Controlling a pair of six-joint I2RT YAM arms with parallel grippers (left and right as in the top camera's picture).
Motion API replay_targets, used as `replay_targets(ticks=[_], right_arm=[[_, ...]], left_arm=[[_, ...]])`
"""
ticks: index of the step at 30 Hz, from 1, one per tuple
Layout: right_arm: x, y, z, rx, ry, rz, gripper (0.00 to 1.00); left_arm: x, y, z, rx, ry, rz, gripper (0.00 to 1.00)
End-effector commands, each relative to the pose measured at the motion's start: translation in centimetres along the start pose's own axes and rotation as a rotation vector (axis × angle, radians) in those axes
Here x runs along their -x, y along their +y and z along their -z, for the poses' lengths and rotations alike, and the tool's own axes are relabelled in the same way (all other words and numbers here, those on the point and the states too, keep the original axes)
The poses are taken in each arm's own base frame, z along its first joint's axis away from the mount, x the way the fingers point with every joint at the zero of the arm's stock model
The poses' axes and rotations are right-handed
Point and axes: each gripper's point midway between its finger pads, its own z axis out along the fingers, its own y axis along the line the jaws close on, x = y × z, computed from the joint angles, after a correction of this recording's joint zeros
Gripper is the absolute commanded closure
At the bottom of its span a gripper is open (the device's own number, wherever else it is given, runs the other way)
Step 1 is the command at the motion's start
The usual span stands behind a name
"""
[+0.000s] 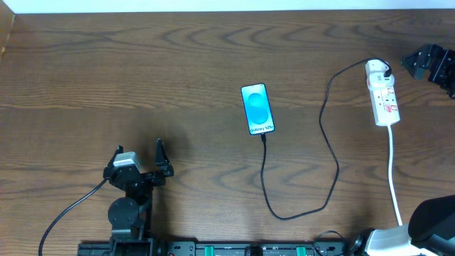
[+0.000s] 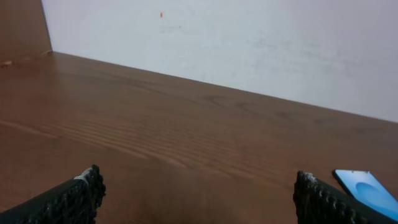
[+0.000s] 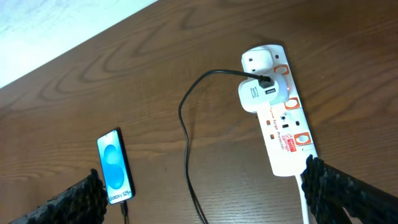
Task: Plug charger to phone and switch on socket
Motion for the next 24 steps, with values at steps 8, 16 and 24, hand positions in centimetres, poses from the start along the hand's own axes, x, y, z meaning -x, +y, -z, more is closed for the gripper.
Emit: replay_targets(ticks=[8,16,24], right_arm=[[0.39,0.44,0.37,0.007,-0.014,0.005,0.01],[0.39,0.43,0.36,0.007,-0.014,0.005,0.01],[0.40,0.40,0.37,0.007,-0.014,0.004,0.01]], left_arm=[[-1.75,0.07,-0.03,-0.006,0.058,-0.060,0.02],[-1.67,0.13,-0.03,-0.003,0.054,-0.074,0.02],[-1.74,0.14,-0.04,-0.003,0.057,-0.074,0.02]])
